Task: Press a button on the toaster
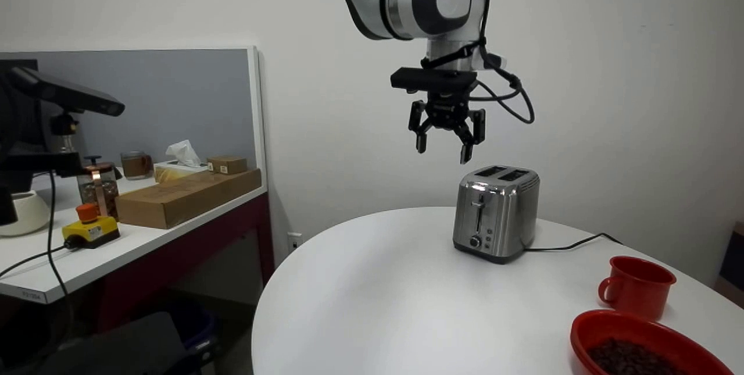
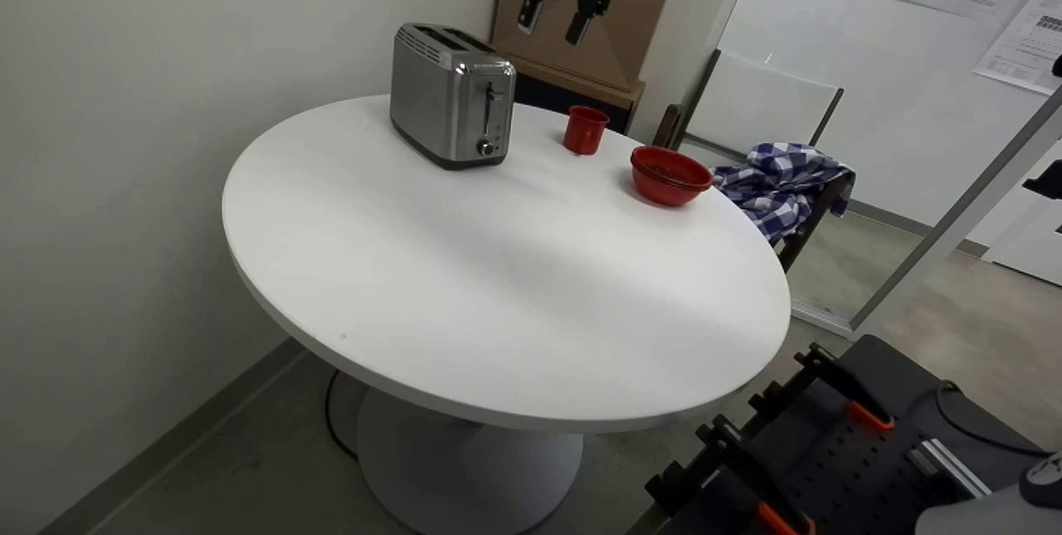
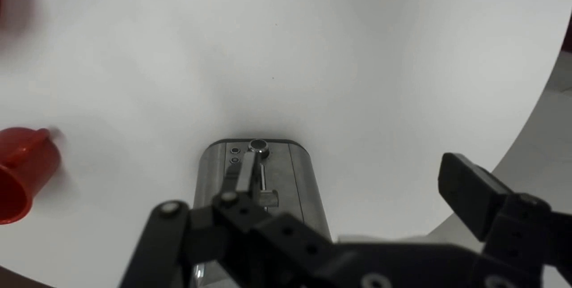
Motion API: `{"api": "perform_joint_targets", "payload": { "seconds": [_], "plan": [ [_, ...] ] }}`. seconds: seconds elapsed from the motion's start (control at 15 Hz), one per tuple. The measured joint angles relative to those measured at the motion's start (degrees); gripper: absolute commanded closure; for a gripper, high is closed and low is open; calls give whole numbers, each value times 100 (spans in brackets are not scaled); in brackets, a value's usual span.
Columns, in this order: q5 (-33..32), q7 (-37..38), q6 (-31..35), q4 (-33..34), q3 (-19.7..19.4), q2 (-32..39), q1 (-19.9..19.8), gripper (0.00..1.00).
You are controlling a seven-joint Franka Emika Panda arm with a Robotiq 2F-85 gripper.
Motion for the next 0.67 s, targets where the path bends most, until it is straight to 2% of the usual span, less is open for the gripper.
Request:
{"api": "perform_joint_targets", "payload": {
  "seconds": [0.27,0.67],
  "plan": [
    [-64,-185,-124,-445,-212,-655,60,0],
    [-63,-181,-113,-436,-246,-565,123,0]
  ]
}}
